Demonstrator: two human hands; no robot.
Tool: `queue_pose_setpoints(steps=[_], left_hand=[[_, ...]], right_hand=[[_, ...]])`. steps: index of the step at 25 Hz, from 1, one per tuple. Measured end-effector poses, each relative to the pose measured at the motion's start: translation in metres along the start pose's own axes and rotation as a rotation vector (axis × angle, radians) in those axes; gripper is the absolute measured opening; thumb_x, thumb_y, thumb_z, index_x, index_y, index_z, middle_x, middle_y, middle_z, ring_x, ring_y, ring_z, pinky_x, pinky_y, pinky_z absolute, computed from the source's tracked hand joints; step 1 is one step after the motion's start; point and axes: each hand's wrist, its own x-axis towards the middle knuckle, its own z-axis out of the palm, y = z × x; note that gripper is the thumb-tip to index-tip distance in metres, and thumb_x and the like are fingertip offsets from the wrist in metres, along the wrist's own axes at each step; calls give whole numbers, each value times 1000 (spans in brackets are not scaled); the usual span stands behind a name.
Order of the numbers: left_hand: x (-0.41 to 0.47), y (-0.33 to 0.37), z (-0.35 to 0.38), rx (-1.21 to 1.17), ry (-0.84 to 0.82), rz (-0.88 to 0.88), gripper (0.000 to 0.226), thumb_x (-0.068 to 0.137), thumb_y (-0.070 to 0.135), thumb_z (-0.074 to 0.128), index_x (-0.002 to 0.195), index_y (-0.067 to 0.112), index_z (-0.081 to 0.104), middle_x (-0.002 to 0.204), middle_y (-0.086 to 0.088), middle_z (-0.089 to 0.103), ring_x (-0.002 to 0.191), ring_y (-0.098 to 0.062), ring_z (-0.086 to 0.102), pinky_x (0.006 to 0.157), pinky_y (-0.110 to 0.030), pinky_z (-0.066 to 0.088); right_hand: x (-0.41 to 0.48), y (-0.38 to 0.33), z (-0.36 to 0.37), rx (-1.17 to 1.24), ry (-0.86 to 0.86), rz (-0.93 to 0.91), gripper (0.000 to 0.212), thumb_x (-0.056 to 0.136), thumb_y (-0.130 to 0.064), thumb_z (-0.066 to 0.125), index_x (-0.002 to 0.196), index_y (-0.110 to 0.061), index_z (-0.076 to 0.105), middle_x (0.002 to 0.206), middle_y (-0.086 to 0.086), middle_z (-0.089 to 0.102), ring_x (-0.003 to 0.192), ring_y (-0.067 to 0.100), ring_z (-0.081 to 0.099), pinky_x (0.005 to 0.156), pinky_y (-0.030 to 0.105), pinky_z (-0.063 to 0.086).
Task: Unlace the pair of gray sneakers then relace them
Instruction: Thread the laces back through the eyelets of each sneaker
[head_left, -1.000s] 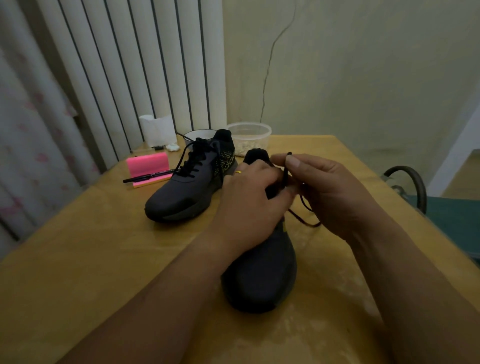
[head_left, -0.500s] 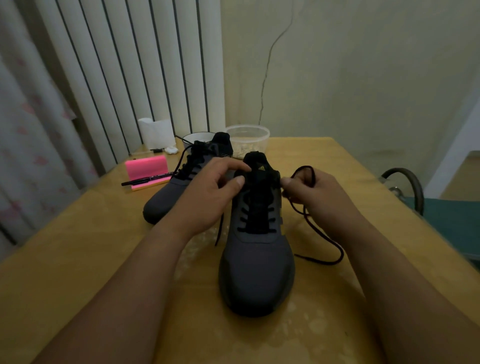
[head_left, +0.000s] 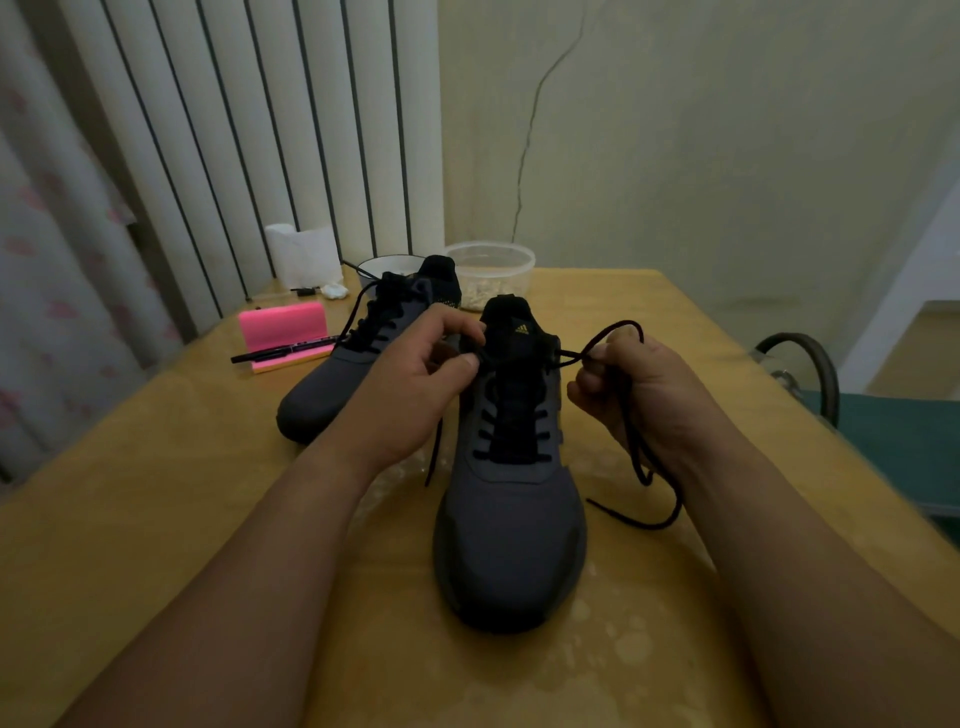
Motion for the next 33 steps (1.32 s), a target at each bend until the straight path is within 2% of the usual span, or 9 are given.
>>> queue_pose_setpoints(steps=[5, 10, 13, 17, 20, 25, 28, 30, 33], left_hand=[[-2, 0, 5, -35, 27, -16, 20, 104, 7, 53, 111, 25, 60, 121, 3, 64, 95, -4, 62, 79, -12, 51], [-14, 31, 25, 225, 280, 204, 11, 105, 26, 57, 96, 20, 61, 85, 2, 56, 75, -15, 56, 65, -24, 47], [-30, 65, 49, 225, 20, 157, 36, 104, 51, 54, 85, 22, 63, 73, 5, 58, 67, -13, 57, 61, -34, 50], [-46, 93, 76, 145, -128, -20, 35, 97, 63, 60, 111, 33, 68, 99, 19, 64, 88, 2, 57, 70, -19, 41], [-46, 108, 78, 19, -118, -96, 26, 99, 55, 62, 106, 31, 69, 101, 16, 68, 92, 4, 60, 77, -22, 44], [-46, 125, 48, -119, 30, -102, 26, 105, 47, 52, 105, 28, 70, 95, 5, 71, 90, -12, 66, 83, -35, 50], [-39, 141, 29, -359, -203, -131, 41, 109, 48, 44, 132, 22, 66, 117, -1, 76, 111, -21, 72, 105, -45, 49], [-38, 141, 19, -443, -326, -179, 38, 109, 40, 51, 135, 14, 62, 101, -7, 75, 104, -28, 74, 107, -53, 50], [-35, 124, 7, -514, -254, -240, 23, 109, 26, 53, 115, 9, 66, 69, -1, 51, 71, -20, 61, 86, -44, 58]], right_hand=[[-1, -1, 0, 38, -4, 37, 26, 103, -6, 49, 77, -13, 48, 71, 2, 47, 63, 16, 49, 68, 32, 55], [-16, -28, -1, -339, -24, -43, 42, 106, -36, 55, 72, -16, 44, 66, 4, 41, 60, 19, 41, 61, 33, 36], [-26, -58, 12, -346, -143, 108, 42, 105, -32, 54, 67, -16, 45, 65, 5, 43, 56, 17, 40, 59, 33, 34], [-42, -93, 33, -640, -117, 61, 35, 103, -32, 52, 77, -11, 63, 70, 1, 57, 64, 16, 49, 66, 35, 42], [-51, -116, 48, -849, -83, -19, 43, 105, -44, 51, 88, -11, 74, 66, -4, 51, 66, 14, 44, 69, 35, 38], [-71, -143, 64, -720, -123, 2, 45, 107, -45, 49, 100, -11, 77, 64, -3, 55, 59, 12, 49, 63, 31, 40], [-75, -141, 79, -774, -96, -47, 49, 108, -49, 44, 98, -18, 81, 84, 8, 69, 81, 24, 65, 82, 39, 53], [-70, -137, 85, -857, -78, -76, 50, 109, -51, 39, 100, -25, 81, 88, 4, 62, 85, 23, 58, 80, 38, 48], [-62, -126, 79, -834, -56, -40, 49, 109, -51, 39, 107, -23, 79, 89, 1, 56, 80, 17, 50, 73, 33, 42]])
